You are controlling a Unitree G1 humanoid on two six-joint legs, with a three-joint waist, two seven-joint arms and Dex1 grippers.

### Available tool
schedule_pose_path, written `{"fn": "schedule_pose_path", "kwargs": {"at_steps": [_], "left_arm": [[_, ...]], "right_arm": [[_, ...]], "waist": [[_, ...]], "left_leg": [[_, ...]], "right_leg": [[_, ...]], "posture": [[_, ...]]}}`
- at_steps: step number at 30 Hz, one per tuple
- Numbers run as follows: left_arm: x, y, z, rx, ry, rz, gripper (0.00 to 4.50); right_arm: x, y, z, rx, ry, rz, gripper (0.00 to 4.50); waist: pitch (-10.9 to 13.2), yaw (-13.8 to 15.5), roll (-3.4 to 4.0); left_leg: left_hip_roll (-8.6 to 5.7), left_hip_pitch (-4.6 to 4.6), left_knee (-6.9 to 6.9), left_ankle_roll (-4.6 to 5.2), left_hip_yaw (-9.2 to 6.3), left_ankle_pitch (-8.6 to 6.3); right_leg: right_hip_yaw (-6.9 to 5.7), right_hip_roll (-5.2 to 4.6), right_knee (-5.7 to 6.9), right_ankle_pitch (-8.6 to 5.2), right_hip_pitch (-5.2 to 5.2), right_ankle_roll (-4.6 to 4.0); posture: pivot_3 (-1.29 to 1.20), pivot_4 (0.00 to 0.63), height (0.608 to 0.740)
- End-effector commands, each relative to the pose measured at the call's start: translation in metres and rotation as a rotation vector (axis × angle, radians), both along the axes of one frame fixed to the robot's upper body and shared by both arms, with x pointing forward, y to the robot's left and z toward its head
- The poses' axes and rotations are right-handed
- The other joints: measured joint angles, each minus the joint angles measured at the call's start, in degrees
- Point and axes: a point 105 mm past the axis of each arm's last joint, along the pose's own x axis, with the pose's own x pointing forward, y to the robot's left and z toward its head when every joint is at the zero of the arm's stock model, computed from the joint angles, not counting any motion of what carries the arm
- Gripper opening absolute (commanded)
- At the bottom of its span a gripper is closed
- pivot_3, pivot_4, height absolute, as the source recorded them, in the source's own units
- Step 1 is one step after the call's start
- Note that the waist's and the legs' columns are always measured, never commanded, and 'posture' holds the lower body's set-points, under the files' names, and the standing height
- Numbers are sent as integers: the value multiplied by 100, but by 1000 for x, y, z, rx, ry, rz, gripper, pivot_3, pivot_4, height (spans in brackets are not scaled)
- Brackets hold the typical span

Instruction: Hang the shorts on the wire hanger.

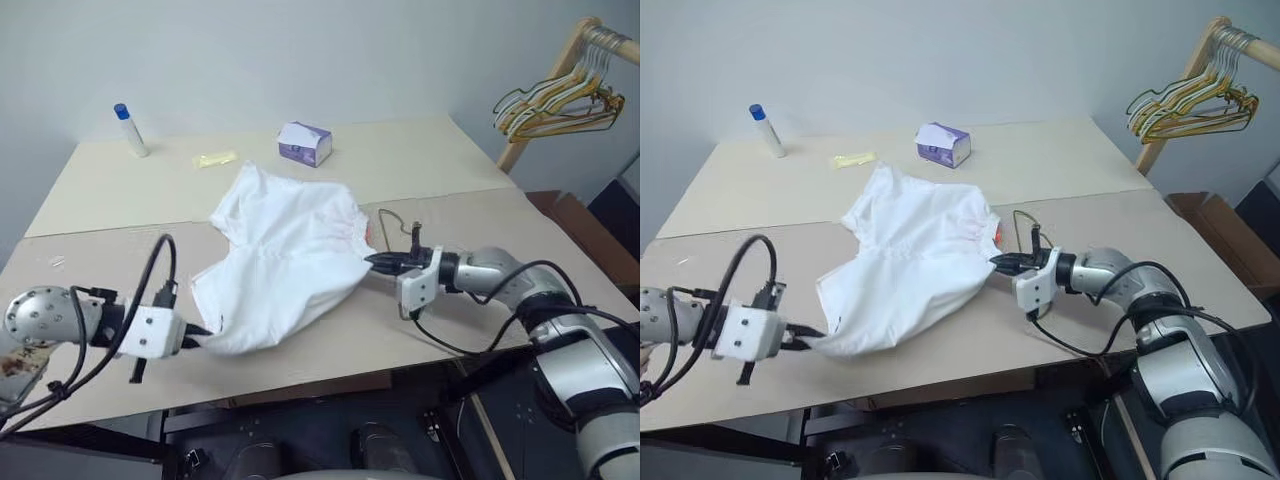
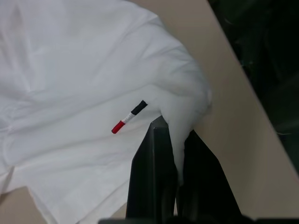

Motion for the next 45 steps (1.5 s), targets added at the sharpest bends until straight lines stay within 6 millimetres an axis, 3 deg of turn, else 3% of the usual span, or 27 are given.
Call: {"fn": "schedule_pose_path", "kwargs": {"at_steps": [1, 4, 9, 12, 15, 22, 23, 24, 27, 30, 32, 35, 40, 45], "left_arm": [[-15, -13, 5, -4, 30, -63, 0], [-28, -22, -1, -26, 78, -89, 0], [-32, -28, -14, -35, 100, -83, 0], [-31, -30, -24, -59, 118, -52, 619], [-28, -26, -20, -90, 132, 4, 1533], [-8, -7, 28, -269, 106, 155, 3896], [-3, -5, 37, -320, 94, 173, 4187], [1, -5, 43, -362, 83, 181, 4480], [1, 15, 92, -459, 61, 210, 4480], [7, 23, 116, -536, 56, 229, 4480], [16, 19, 119, -560, 28, 236, 4480], [30, -4, 117, -618, 32, 234, 4480], [41, -43, 109, -684, 87, 167, 4480], [46, -59, 104, -706, 112, 131, 4480]], "right_arm": [[-15, -1, 3, -26, -43, 69, 15], [-27, -2, 0, -29, -50, 92, 15], [-45, 2, -6, -17, -42, 115, 15], [-56, 4, -9, 6, -21, 109, 806], [-66, 0, -6, 23, 2, 84, 1799], [-72, -32, 6, 106, 85, -126, 4328], [-71, -39, 8, 145, 117, -180, 4500], [-71, -44, 9, 167, 137, -219, 4500], [-70, -57, 9, 220, 243, -334, 4500], [-64, -74, 12, 405, 411, -526, 4500], [-56, -85, 7, 476, 523, -702, 4500], [-46, -91, 2, 540, 635, -884, 4500], [-45, -74, -7, 600, 919, -1070, 4500], [-43, -64, -27, 504, 992, -1232, 4500]], "waist": [[0, 3, 0], [1, -7, 0], [1, -51, 1], [2, -45, 2], [2, -27, 1], [5, 103, 1], [5, 113, 1], [5, 132, 1], [7, 153, -3], [8, 144, -4], [4, 152, 3], [-4, 158, 7], [-6, 129, 5], [-7, 62, 4]], "left_leg": [[1, 1, 0, 3, 0, -2], [2, 12, -1, 13, -1, -8], [4, 48, -4, 24, -7, -14], [5, 73, -4, 33, -11, -21], [7, 80, -3, 39, -16, -27], [21, 93, -3, 47, -20, -35], [21, 94, -3, 47, -20, -36], [23, 96, -3, 47, -20, -36], [25, 95, -3, 48, -21, -38], [27, 91, -2, 46, -21, -42], [24, 95, -2, 46, -22, -43], [9, 100, -2, 46, -21, -44], [4, 71, 2, 45, -24, -44], [-2, 47, 2, 45, -25, -47]], "right_leg": [[1, 1, 0, -1, 0, 0], [7, 4, 3, -5, 2, -4], [24, 10, 6, -19, 30, 4], [23, 9, 2, -24, 59, 5], [23, 6, 2, -28, 66, 3], [28, 7, 3, -68, 71, 28], [27, 7, 3, -69, 72, 29], [27, 8, 3, -70, 74, 30], [25, 9, 2, -71, 75, 32], [24, 10, 0, -73, 74, 35], [26, 9, -1, -74, 82, 37], [33, 7, 1, -74, 85, 37], [35, 12, 3, -46, 77, 23], [34, 15, -7, -35, 67, 6]], "posture": [[59, 25, 740], [51, 28, 740], [40, 33, 740], [44, 33, 740], [52, 34, 740], [81, 38, 740], [82, 37, 740], [82, 37, 740], [76, 33, 740], [58, 25, 740], [44, 20, 740], [27, 14, 740], [2, 11, 740], [-22, 6, 740]]}}
